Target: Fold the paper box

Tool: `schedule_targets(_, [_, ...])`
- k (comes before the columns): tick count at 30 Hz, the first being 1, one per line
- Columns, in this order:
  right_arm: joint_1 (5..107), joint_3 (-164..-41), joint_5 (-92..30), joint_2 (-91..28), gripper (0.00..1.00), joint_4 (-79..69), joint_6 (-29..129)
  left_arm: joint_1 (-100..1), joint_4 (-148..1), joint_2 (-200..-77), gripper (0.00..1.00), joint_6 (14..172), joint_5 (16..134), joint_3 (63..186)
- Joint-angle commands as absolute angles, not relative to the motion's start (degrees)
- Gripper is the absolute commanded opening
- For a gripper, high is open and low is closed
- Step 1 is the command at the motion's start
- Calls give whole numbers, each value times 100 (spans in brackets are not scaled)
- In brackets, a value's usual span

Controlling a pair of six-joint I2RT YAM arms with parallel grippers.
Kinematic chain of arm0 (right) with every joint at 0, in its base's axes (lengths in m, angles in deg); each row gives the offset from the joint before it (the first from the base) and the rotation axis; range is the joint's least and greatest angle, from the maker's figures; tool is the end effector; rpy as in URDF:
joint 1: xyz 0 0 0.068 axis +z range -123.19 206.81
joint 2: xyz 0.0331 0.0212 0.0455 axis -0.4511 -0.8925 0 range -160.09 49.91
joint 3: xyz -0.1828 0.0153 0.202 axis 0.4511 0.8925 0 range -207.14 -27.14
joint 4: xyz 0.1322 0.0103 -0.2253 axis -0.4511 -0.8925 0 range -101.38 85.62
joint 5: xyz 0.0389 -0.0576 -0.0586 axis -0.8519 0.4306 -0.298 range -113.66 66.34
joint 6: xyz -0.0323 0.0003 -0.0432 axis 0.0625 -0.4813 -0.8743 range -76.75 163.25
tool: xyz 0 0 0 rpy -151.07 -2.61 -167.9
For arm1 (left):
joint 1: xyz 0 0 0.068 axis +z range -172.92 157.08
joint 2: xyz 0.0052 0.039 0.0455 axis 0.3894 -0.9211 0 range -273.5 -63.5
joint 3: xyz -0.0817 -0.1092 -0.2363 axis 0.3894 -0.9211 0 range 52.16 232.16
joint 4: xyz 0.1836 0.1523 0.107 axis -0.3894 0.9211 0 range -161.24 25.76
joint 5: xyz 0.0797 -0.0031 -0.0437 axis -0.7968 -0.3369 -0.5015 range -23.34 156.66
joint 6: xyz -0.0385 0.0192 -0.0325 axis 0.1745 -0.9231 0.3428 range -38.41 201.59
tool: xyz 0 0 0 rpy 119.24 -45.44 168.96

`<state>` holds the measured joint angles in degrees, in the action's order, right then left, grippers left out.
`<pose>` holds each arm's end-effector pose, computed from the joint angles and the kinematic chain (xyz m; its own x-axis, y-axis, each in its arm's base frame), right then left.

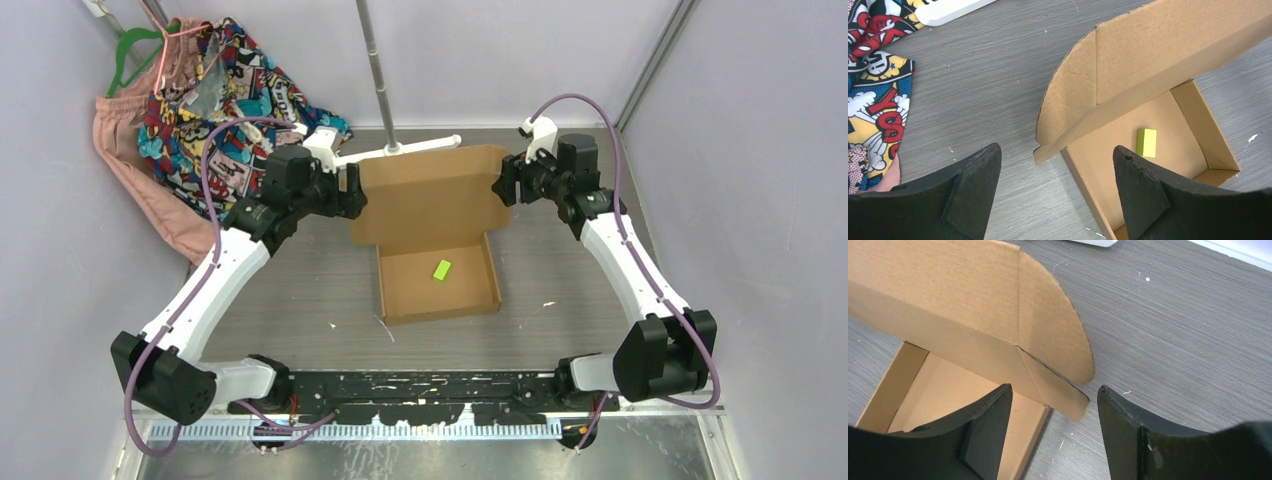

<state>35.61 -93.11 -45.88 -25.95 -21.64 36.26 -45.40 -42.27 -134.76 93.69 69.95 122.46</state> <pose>0.2967 0.0595 0.3377 -0.3899 -0.1743 -0.9042 -0.5254 0.8485 0.0629 0.2543 -0.1074 0.3648 -0.5404 -0.0028 -0.8414 0.3217 0.9234 -0.2096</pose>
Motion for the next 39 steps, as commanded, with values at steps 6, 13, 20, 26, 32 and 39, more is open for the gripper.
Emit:
schedule_targets(6, [3345, -9485, -5000, -2850, 69, -1510, 3690, -4515, -4410, -13435, 81, 9207, 7067, 12334])
schedule_targets(13, [3337, -9590, -5380, -3037, 68, -1357, 3762, -4515, -4329, -13466, 74, 9170, 7106, 12345])
schedule_targets(20, [3336, -9601, -5497, -3017, 63, -1360, 3788, -4515, -4328, -13529, 68, 9154, 7113, 12322])
schedule_targets(26, [3331, -9666, -5552, -2972, 58, -1425, 3762, -4515, -4350, -13620, 61, 9126, 7108, 12357])
schedule_targets(32, [3327, -9771, -5601, -3007, 51, -1570, 3718, -4515, -4339, -13694, 52, 9126, 7191, 12379])
schedule_targets(39, [3332, -9763, -5630, -2982, 49, -1594, 3744, -4515, -4348, -13681, 51, 9144, 7193, 12370])
